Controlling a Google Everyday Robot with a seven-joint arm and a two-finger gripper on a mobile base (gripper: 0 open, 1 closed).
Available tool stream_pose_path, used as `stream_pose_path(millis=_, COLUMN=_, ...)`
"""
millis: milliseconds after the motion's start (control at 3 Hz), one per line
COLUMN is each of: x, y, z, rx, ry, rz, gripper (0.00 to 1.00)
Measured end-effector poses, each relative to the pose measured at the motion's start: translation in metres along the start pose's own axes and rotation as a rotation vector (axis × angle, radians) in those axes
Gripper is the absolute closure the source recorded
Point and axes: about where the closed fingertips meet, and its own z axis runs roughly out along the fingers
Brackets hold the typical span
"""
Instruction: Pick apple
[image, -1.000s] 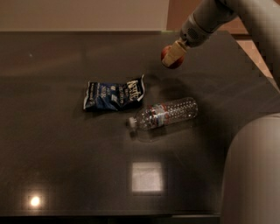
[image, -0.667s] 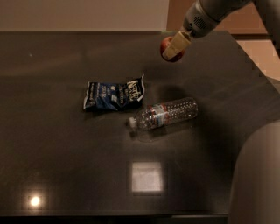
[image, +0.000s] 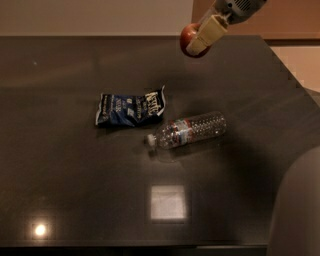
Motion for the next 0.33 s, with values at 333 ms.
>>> stream_pose_path(millis=333, x=-0.0004, y=0.0004, z=-0.0002, rx=-0.002, ry=-0.001, rz=-0.003, gripper=1.0)
